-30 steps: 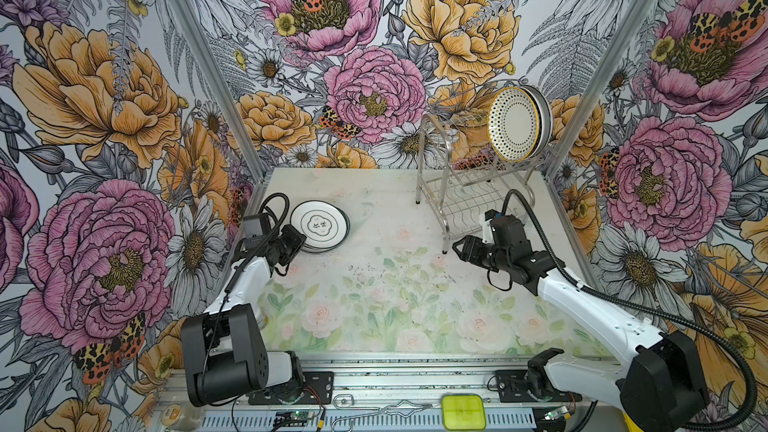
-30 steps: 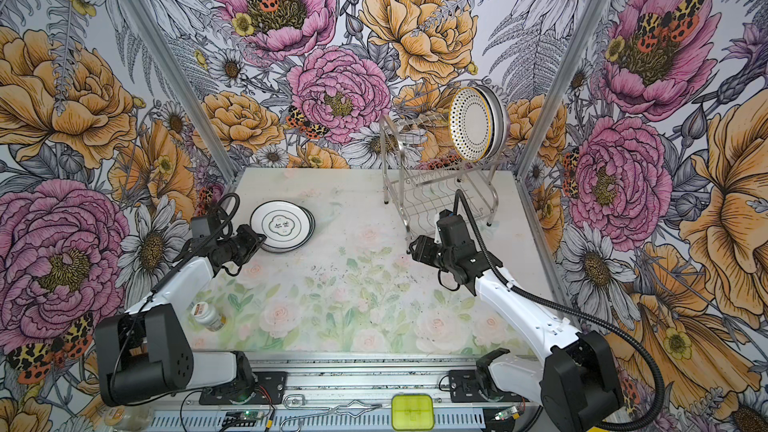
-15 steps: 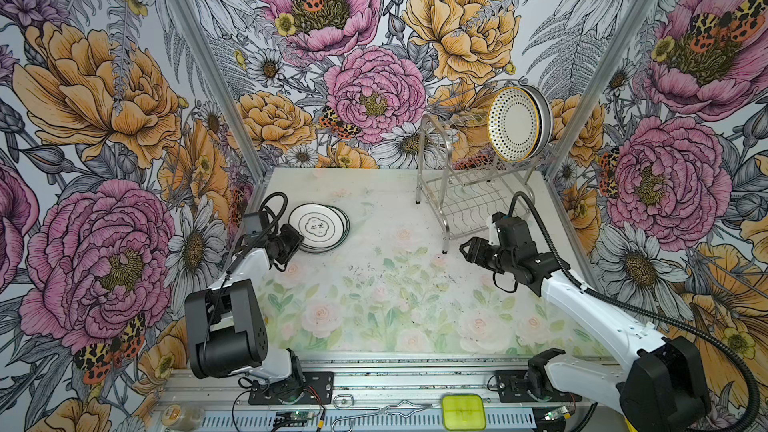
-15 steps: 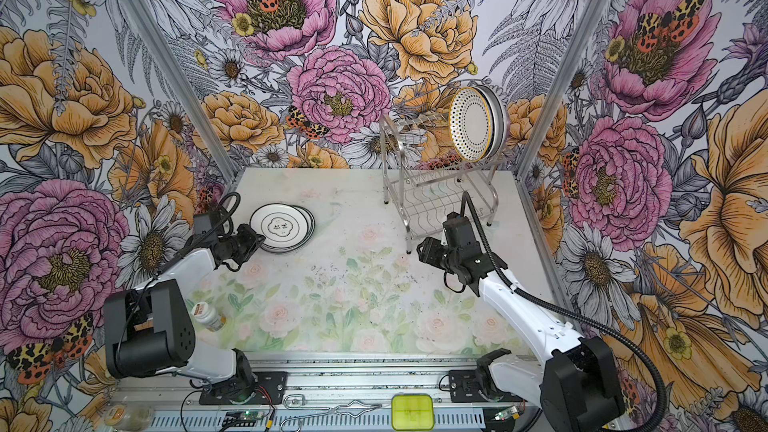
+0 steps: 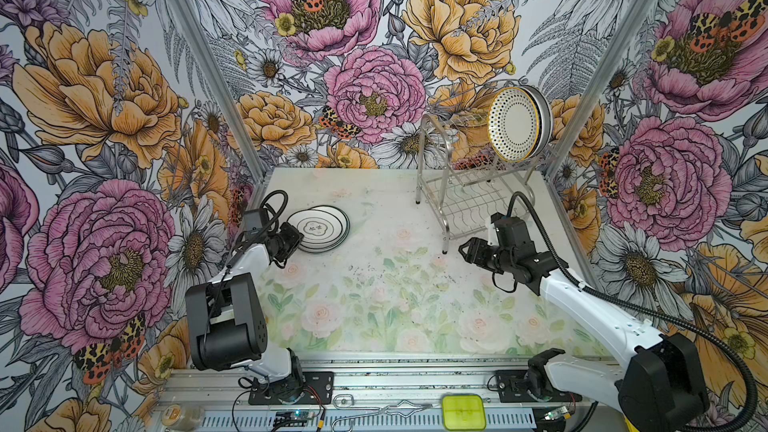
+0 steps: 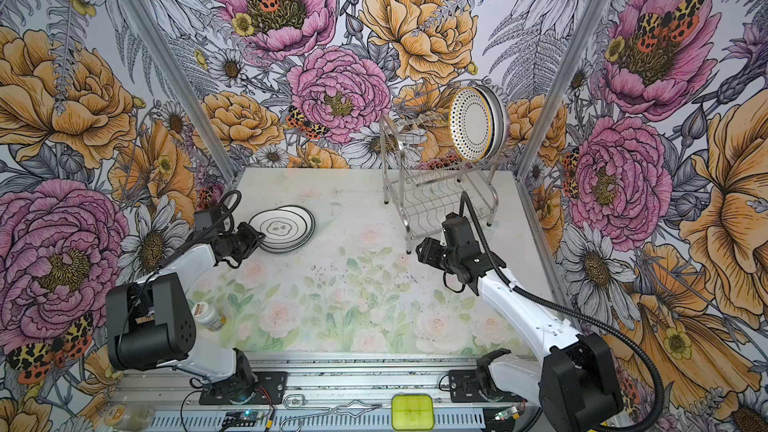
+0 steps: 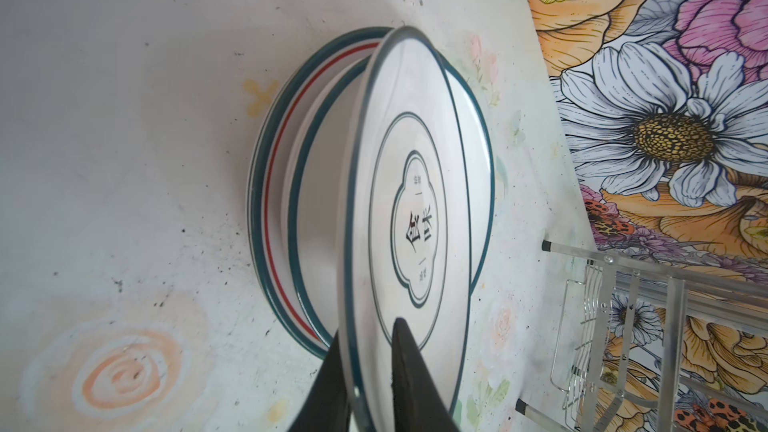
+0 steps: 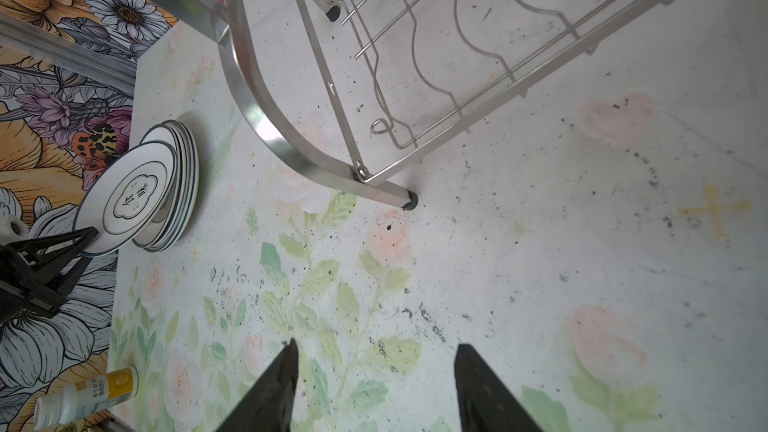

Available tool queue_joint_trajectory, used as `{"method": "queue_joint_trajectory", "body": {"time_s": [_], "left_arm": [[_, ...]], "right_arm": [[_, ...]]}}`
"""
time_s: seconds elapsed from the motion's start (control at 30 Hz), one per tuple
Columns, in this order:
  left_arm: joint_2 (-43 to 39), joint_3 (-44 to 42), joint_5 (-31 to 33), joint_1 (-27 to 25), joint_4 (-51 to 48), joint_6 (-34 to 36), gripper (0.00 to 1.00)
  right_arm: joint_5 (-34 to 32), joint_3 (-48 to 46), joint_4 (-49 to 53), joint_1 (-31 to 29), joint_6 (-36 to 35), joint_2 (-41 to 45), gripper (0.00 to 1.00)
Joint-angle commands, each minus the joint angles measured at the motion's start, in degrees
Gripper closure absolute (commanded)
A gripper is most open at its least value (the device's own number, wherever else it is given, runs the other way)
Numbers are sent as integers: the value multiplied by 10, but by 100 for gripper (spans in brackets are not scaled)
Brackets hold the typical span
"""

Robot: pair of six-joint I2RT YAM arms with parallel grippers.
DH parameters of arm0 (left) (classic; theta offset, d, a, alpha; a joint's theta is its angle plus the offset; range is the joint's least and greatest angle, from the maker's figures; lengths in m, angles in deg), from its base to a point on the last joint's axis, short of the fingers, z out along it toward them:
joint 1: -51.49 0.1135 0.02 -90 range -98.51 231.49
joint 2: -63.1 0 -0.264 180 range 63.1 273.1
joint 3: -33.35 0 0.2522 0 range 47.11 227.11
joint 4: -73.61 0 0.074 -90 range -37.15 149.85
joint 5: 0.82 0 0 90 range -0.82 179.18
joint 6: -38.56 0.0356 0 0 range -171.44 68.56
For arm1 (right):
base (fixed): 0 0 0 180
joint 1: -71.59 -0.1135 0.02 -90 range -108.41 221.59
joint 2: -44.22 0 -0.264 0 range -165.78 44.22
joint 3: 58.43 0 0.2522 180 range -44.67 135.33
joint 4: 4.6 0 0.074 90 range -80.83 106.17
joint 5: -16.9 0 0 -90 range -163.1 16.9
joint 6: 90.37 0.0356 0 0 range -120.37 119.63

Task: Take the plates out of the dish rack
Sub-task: 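Lower the plate with the left gripper onto the plate stack on the table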

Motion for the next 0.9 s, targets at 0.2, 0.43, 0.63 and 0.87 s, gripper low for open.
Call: {"method": "queue_joint_trajectory", "body": {"time_s": [0.2,0.43,0.63,0.87], "left_arm": [[20,31,20,5,-38,21,59],[29,48,42,1,-82,21,47],[44,66,54,-10,-101,30,45],[83,93,59,-26,-105,33,44]], "right_arm": [[7,20,2,7,-7,-1,38],[9,22,2,10,-9,1,38],[11,23,2,12,-12,-2,38],[16,23,3,18,-16,1,38]]}}
